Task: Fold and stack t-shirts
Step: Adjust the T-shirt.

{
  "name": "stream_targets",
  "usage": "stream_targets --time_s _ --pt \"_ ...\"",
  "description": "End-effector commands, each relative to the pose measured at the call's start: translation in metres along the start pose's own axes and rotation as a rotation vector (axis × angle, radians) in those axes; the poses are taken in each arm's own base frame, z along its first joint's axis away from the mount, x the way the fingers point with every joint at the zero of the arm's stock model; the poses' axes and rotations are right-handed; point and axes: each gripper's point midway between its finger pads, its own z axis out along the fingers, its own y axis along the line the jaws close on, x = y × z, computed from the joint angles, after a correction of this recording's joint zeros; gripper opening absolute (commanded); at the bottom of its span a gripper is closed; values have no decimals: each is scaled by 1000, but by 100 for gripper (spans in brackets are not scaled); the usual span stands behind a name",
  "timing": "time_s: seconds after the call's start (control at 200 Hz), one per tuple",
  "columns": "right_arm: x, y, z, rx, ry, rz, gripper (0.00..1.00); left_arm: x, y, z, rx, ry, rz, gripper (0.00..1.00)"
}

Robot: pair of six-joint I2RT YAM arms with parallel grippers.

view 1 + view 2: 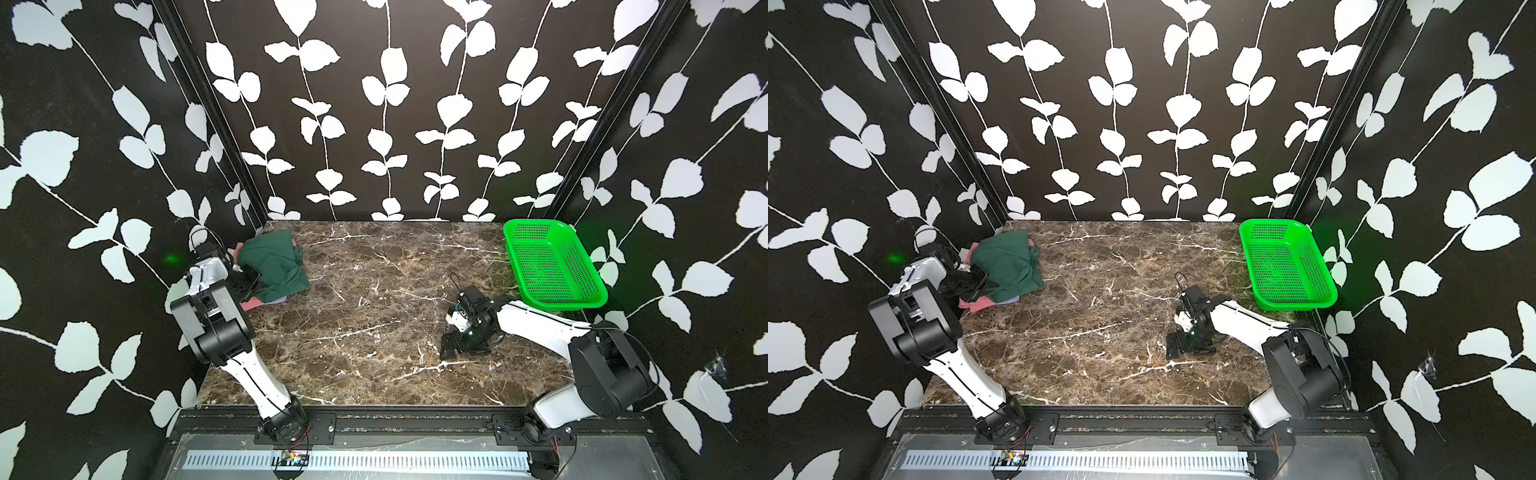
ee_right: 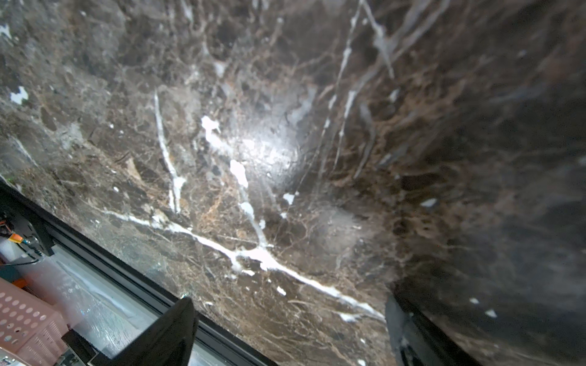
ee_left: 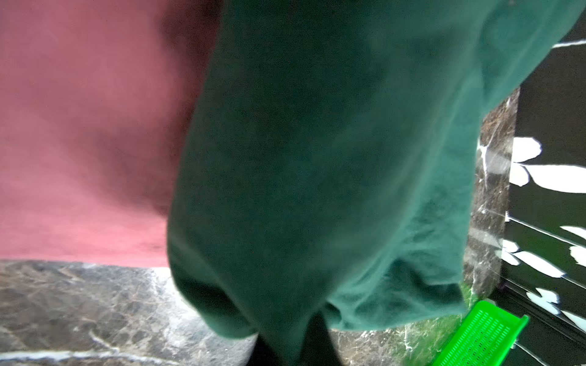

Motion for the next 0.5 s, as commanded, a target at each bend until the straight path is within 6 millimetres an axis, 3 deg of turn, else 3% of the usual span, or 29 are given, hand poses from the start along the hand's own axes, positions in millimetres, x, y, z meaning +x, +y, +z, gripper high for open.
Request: stream_targets --time_s 0.0,0.32,0.495 --pt "-7 8 -10 -11 0 -30 93 -12 -4 -22 -33 -54 15 0" --pt "-12 11 -9 -29 -35 8 91 -7 26 -95 -339 -90 102 0" --pt "-11 10 -4 -41 -39 30 91 0 42 -109 -414 -69 121 0"
